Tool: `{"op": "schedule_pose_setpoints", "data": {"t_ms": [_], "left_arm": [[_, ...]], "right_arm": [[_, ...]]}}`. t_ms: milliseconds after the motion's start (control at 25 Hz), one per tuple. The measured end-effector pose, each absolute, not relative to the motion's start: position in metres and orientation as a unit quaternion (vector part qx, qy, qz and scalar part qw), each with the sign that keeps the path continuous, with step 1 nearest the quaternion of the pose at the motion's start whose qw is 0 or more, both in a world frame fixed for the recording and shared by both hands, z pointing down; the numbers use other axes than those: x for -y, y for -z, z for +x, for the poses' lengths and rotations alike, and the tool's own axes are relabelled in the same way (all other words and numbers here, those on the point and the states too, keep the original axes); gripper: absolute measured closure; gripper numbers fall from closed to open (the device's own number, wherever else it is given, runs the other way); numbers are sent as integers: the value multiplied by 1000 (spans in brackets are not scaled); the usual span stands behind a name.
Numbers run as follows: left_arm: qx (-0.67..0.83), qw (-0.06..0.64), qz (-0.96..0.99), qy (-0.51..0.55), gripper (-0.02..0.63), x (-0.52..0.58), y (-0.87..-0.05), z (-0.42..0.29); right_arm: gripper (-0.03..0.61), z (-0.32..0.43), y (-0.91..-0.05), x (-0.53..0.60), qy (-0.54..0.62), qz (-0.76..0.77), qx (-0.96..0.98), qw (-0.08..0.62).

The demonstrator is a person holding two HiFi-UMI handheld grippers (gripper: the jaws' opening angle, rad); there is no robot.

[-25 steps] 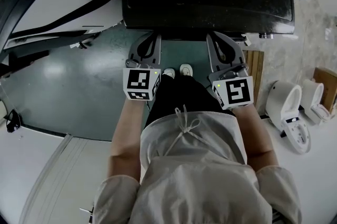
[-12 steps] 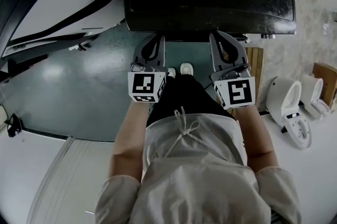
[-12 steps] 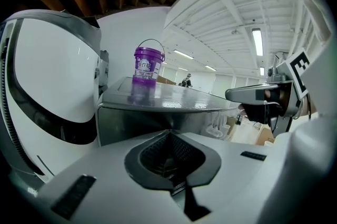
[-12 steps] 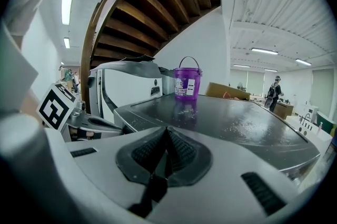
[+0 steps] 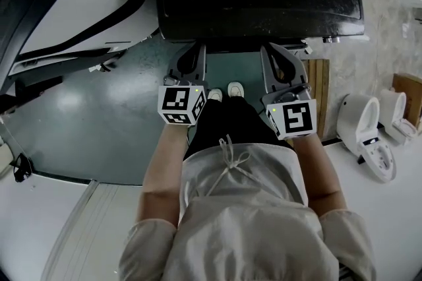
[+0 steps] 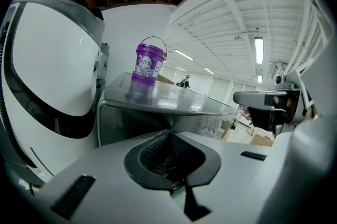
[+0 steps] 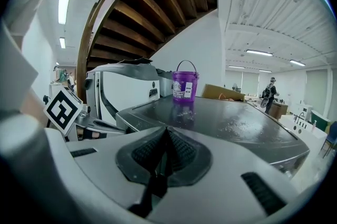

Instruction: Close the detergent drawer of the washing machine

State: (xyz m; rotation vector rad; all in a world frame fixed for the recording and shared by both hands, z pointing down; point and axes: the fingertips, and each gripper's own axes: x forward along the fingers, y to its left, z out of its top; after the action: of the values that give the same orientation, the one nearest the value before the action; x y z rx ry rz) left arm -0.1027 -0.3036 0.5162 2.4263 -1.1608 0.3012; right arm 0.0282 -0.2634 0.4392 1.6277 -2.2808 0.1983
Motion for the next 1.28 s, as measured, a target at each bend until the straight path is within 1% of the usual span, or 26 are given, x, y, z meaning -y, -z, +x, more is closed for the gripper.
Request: {"op": "schedule_pose_setpoints", "data": {"t_ms": [200,360,600,800,1000,1160,1280], "left_arm": [[407,192,886,-112,597,297,-486,-105],[393,142,902,-110,596,285,-442,-105],[380,84,915,-104,595,267,-372,-108],[370,53,923,-86,595,256,-319,-104],[364,40,928,-63,595,243,-272,-103],[356,21,933,-52,595,231,-242,-102],[363,10,931,-40,595,226,-222,-106]], "right_arm": [[572,27,-417,250,-63,576,801,148],[572,22,-399,238,-76,577,801,143],[574,25,-355,225,-49,575,807,124],[574,31,-320,218,-11,579,809,99],[574,33,-283,203,26,571,817,71],[574,34,-257,195,26,561,826,46],[575,36,-244,192,26,554,831,42]]}}
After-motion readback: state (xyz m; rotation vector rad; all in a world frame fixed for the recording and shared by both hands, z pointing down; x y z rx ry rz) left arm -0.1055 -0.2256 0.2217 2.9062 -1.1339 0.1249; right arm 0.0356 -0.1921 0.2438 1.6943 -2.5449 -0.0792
